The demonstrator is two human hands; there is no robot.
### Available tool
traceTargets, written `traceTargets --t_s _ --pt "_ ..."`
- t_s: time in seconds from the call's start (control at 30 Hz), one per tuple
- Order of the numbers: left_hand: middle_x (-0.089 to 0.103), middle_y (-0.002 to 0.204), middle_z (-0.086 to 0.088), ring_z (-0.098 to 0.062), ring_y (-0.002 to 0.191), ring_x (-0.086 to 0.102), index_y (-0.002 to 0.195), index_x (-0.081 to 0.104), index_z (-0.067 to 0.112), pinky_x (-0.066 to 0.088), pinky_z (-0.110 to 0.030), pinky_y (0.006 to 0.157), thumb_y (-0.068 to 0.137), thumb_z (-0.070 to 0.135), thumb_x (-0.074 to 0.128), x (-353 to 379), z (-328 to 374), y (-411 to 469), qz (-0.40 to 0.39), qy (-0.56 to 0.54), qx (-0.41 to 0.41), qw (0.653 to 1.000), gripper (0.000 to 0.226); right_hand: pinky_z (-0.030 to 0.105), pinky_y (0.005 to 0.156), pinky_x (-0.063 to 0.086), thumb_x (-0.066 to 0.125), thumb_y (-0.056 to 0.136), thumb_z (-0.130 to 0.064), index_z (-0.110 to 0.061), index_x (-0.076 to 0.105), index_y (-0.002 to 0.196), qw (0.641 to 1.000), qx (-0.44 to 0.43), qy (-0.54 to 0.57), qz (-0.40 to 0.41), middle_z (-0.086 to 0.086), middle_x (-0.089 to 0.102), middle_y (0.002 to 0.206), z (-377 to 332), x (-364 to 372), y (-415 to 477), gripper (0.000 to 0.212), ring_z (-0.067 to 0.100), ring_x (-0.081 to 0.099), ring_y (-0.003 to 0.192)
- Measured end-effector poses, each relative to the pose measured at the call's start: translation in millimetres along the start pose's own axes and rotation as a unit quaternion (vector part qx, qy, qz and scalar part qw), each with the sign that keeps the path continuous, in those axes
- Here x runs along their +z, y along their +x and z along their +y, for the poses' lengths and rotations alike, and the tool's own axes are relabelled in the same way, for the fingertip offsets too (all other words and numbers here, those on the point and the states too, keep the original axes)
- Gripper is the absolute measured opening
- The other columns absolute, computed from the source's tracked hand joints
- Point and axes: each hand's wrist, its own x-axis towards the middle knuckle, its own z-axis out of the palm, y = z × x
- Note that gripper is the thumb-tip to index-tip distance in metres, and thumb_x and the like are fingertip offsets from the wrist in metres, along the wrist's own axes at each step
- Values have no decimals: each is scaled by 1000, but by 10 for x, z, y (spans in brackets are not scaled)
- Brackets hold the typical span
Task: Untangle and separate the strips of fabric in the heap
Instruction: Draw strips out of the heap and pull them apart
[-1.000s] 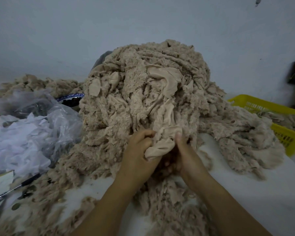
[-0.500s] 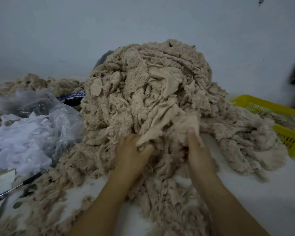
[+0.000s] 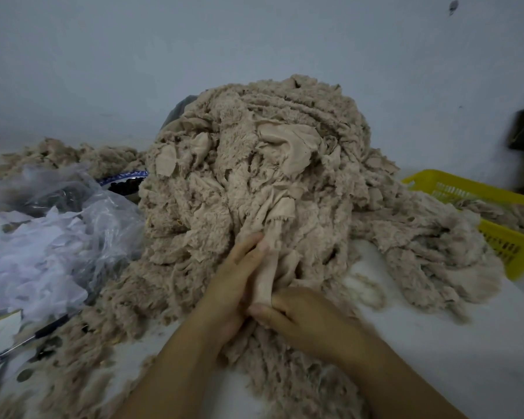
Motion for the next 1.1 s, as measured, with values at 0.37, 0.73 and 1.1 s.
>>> traceTargets --t_s 0.37,0.73,1.1 --pt "52 127 10 -5 113 54 127 56 30 49 -29 94 99 45 54 -141 -85 103 214 406 205 864 32 22 47 31 43 97 -55 -28 35 56 974 91 83 188 -13 44 53 20 -22 -50 50 7 40 47" --pt "72 78 5 -8 75 70 79 75 29 55 -24 66 79 35 75 -164 54 12 61 -10 109 992 6 20 67 42 54 95 -30 -24 47 114 846 284 183 413 -2 41 117 264 -212 -58 22 7 50 84" --pt "46 63 8 -9 64 43 65 62 9 42 -39 65 82 71 58 23 -72 -127 -13 261 83 962 64 16 86 51 48 84 -72 -46 66 109 906 127 351 199 -16 69 112 11 12 -18 41 0 64 106"
